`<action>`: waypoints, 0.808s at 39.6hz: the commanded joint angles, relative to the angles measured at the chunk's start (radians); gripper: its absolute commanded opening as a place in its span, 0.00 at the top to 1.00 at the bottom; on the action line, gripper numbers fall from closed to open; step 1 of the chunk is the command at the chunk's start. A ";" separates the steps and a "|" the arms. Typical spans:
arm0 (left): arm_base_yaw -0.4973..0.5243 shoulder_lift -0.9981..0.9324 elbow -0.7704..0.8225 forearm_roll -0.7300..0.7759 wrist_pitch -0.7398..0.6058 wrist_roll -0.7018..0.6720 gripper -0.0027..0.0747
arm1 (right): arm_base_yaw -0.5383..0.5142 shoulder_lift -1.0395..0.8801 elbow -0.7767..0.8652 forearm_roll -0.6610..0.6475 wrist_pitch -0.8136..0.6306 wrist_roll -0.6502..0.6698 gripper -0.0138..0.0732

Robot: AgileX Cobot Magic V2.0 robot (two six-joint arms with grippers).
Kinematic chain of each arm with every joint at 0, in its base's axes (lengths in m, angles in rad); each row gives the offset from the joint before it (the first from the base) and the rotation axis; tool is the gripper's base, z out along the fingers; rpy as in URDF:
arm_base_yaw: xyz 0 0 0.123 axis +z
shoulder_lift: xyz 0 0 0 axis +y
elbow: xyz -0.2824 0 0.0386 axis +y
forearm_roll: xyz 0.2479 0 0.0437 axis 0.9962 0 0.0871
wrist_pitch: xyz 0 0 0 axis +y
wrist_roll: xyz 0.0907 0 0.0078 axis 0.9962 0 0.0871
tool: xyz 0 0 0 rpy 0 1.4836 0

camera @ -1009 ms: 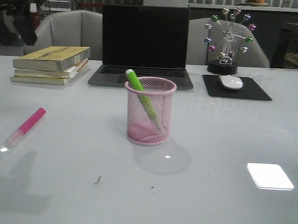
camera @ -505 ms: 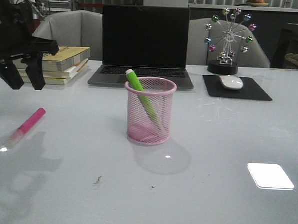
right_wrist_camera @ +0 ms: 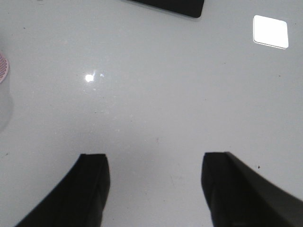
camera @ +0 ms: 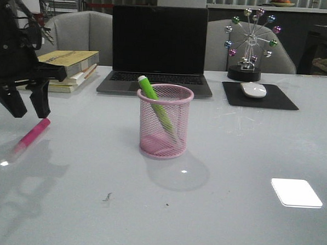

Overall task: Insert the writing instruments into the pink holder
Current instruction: 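Lower the left gripper onto the pink marker and close it, then lift the pink marker with the left gripper toward the pink holder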

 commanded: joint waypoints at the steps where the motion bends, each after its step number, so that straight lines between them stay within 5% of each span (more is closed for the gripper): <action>1: -0.007 -0.041 -0.029 -0.015 -0.029 -0.009 0.51 | -0.006 -0.012 -0.027 -0.004 -0.052 -0.010 0.23; 24: -0.007 0.020 -0.029 -0.036 -0.015 -0.009 0.52 | -0.006 -0.012 -0.027 -0.004 -0.034 -0.010 0.23; 32: -0.007 0.035 -0.029 -0.035 0.023 -0.009 0.73 | -0.006 -0.012 -0.027 -0.004 -0.034 -0.010 0.23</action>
